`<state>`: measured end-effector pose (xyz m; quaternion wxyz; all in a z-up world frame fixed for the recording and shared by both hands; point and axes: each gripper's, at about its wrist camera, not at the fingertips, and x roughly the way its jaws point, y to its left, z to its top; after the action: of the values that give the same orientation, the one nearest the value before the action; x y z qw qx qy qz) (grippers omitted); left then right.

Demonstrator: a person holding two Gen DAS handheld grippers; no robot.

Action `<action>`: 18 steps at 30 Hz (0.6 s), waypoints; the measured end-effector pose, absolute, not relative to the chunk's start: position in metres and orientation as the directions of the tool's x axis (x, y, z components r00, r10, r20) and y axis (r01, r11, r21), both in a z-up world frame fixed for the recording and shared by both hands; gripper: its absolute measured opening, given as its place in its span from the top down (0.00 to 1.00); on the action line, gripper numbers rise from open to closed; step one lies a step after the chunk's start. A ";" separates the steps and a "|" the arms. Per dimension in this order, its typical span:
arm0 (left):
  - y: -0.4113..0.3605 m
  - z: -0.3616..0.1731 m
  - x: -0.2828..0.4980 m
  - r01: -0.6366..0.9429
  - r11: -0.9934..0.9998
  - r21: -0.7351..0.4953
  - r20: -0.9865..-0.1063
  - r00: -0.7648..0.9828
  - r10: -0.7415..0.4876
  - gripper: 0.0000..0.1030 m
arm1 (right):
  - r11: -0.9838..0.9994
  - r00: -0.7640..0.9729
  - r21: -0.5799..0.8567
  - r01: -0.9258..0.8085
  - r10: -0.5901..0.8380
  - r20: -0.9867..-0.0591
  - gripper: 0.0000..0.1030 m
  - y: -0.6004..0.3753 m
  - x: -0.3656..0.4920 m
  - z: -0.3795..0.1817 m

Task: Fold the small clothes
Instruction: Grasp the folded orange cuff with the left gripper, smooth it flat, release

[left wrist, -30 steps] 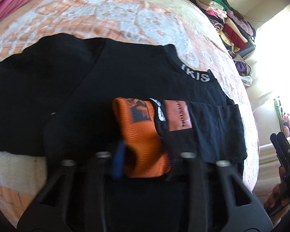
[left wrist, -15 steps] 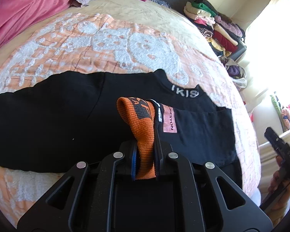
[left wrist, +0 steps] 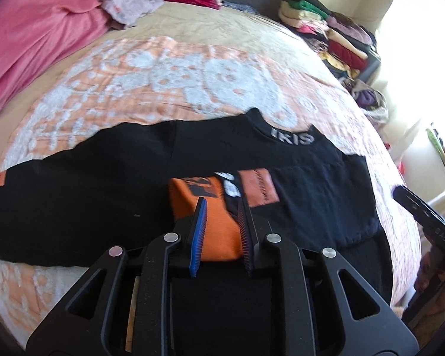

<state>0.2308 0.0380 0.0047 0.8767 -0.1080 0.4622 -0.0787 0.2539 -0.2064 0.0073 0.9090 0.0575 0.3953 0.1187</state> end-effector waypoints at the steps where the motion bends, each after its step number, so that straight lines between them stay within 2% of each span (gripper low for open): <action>1: 0.033 0.003 0.231 0.050 0.965 -0.258 -0.797 0.554 -0.241 0.86 | 0.964 0.652 0.199 -0.178 0.267 -0.709 0.38 -0.203 0.254 0.004; 12: 0.026 -0.048 0.239 0.046 0.975 -0.215 -0.858 0.468 -0.211 0.82 | 0.963 0.580 0.192 -0.188 0.266 -0.770 0.38 -0.187 0.255 -0.032; 13: 0.028 -0.050 0.238 0.045 0.973 -0.225 -0.856 0.468 -0.219 0.82 | 0.966 0.563 0.194 -0.172 0.258 -0.785 0.35 -0.190 0.256 -0.039; 16: 0.031 -0.051 0.235 0.045 0.969 -0.243 -0.847 0.476 -0.235 0.81 | 0.980 0.508 0.183 -0.082 0.199 -0.838 0.35 -0.202 0.261 -0.062; 18: 0.032 -0.050 0.234 0.046 0.967 -0.249 -0.845 0.478 -0.240 0.81 | 0.972 0.498 0.229 -0.053 0.224 -0.838 0.35 -0.211 0.261 -0.072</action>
<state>0.2337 0.0316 -0.0503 0.8543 -0.0965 0.5038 -0.0836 0.2615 -0.2115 -0.0719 0.8611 0.0866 0.4944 0.0806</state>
